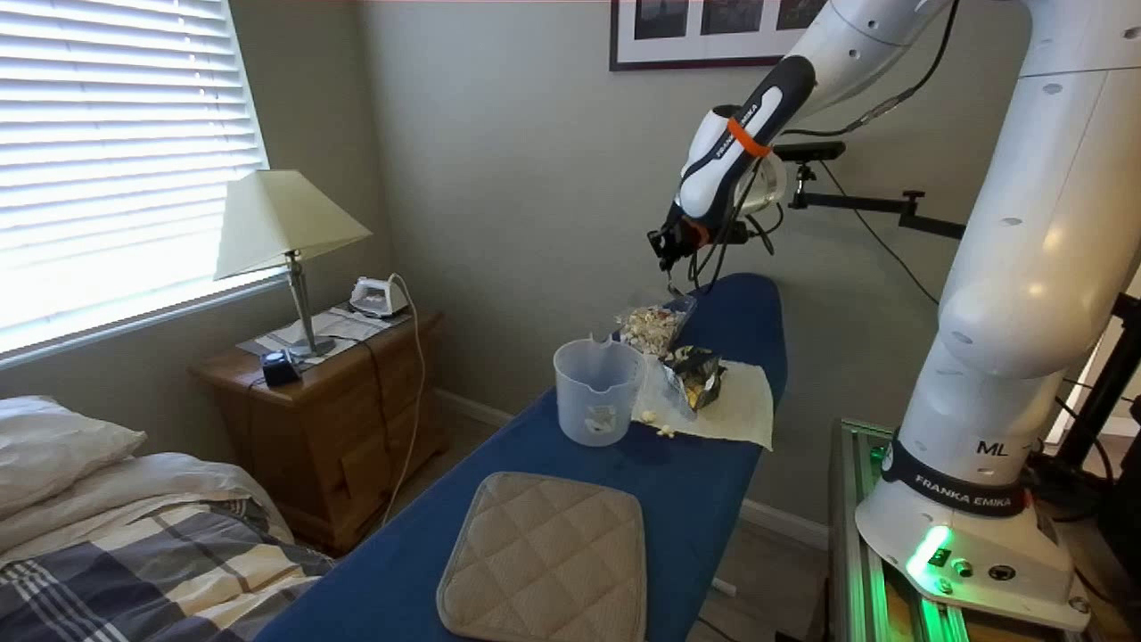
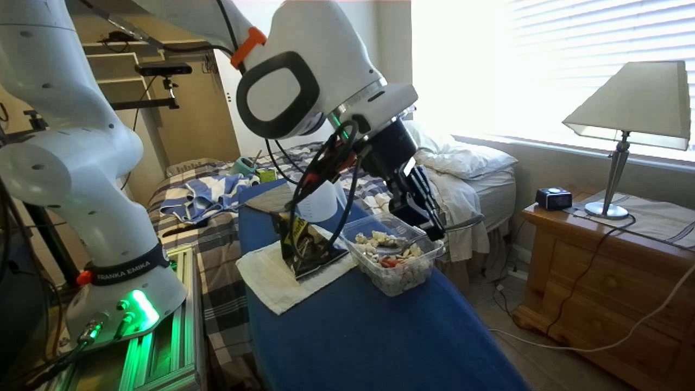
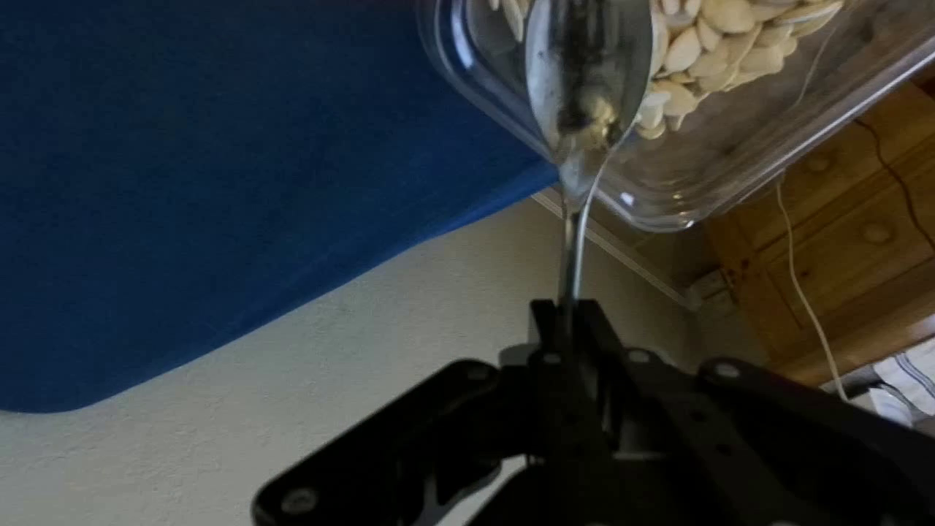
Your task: Get some of the contents of the clear bowl using the silver spoon
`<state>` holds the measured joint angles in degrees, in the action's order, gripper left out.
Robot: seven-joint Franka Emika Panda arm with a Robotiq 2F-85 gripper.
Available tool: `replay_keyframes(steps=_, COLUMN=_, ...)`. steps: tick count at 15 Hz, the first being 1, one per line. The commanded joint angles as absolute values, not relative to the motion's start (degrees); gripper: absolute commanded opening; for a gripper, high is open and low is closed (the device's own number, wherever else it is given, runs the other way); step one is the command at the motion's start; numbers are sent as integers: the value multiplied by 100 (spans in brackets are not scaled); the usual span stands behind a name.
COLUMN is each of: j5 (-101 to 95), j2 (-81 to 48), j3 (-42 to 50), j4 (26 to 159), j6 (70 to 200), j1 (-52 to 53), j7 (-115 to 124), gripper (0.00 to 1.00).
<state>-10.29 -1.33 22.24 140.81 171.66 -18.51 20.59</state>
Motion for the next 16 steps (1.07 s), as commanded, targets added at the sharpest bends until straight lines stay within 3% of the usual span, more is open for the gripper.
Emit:
replay_keyframes(steps=1, j5=-983, j2=-31, j3=2149, j4=14658, j6=18262, j1=-1785, j7=2074, gripper=2)
replay_keyframes(steps=8, j5=-902, j2=-361, j3=1933, j4=15159, j6=19959, j1=-1769, j7=2027, gripper=2)
replay_keyframes(steps=16, j5=-998, j2=-865, j3=1907, j4=15189, j6=20698, j1=-1832, j7=1951, gripper=2)
